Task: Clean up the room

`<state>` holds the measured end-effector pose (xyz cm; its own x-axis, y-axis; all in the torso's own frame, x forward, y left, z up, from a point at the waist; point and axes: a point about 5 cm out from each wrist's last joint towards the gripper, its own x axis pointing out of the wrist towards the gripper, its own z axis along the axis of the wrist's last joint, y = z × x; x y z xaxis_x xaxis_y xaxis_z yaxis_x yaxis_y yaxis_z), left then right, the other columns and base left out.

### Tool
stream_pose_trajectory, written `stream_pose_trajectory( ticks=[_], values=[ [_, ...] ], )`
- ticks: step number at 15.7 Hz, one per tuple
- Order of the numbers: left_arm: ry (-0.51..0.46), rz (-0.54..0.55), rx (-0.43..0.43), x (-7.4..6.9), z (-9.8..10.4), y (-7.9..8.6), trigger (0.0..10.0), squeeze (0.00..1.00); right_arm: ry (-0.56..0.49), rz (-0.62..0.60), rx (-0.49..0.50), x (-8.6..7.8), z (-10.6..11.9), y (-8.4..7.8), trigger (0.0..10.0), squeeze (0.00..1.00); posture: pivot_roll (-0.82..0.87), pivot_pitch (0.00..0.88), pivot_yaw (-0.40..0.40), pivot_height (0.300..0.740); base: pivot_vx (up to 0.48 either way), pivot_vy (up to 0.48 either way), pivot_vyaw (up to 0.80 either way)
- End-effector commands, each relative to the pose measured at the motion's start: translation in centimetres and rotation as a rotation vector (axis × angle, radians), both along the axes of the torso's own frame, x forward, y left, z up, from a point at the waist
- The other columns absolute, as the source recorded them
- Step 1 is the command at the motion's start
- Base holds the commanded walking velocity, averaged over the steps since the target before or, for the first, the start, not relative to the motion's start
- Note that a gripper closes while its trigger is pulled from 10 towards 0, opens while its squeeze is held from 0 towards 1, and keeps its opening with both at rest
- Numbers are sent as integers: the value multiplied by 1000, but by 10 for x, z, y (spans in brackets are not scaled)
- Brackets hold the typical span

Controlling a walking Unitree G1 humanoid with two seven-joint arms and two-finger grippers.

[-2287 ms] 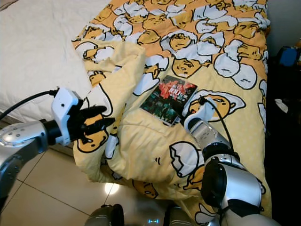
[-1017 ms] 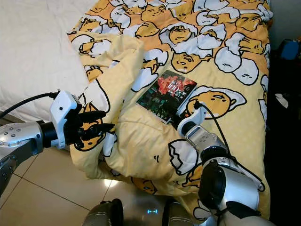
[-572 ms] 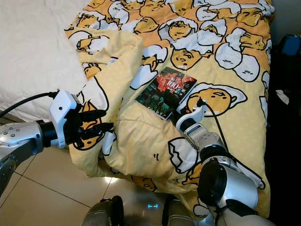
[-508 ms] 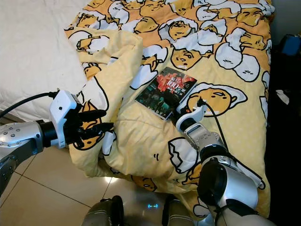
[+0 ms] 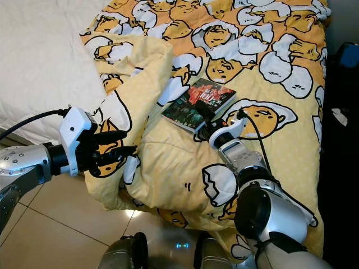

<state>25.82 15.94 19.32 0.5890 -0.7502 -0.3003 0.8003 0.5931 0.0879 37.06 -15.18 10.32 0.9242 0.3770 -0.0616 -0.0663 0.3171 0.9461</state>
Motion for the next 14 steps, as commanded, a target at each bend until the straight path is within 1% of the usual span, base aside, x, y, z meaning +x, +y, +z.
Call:
stream_pose_trajectory(
  ticks=[1,2,3,4,5,7,10,14],
  values=[
    [-1,-18,9,-1,2,-2,10000,0,40,-29,-1,2,-1,4,10000,0,110,235,69,740,0,0,0],
    [1,-19,9,-1,1,-2,10000,0,63,-43,8,2,-3,5,5529,0,111,236,71,740,0,0,0],
    [4,-21,12,-2,1,-2,10000,0,85,-47,8,1,-5,6,3059,0,111,237,72,740,0,0,0],
    [9,-23,16,-3,0,-1,10000,0,126,-46,-12,0,-9,9,2078,0,111,239,75,740,0,0,0],
    [12,-25,18,-4,-1,-1,10000,0,139,-45,-25,-1,-11,11,0,0,110,241,76,740,0,0,0],
    [16,-30,21,-4,-2,-1,10000,0,160,-62,-27,-1,-13,13,0,0,111,241,79,740,0,0,0],
    [15,-32,23,-4,-2,-2,10000,0,139,-84,9,2,-8,15,0,0,113,241,78,740,0,0,0],
    [26,-37,24,-7,-3,-2,10000,0,154,-94,-6,3,-8,16,0,0,123,243,78,740,0,0,0]
  ],
)
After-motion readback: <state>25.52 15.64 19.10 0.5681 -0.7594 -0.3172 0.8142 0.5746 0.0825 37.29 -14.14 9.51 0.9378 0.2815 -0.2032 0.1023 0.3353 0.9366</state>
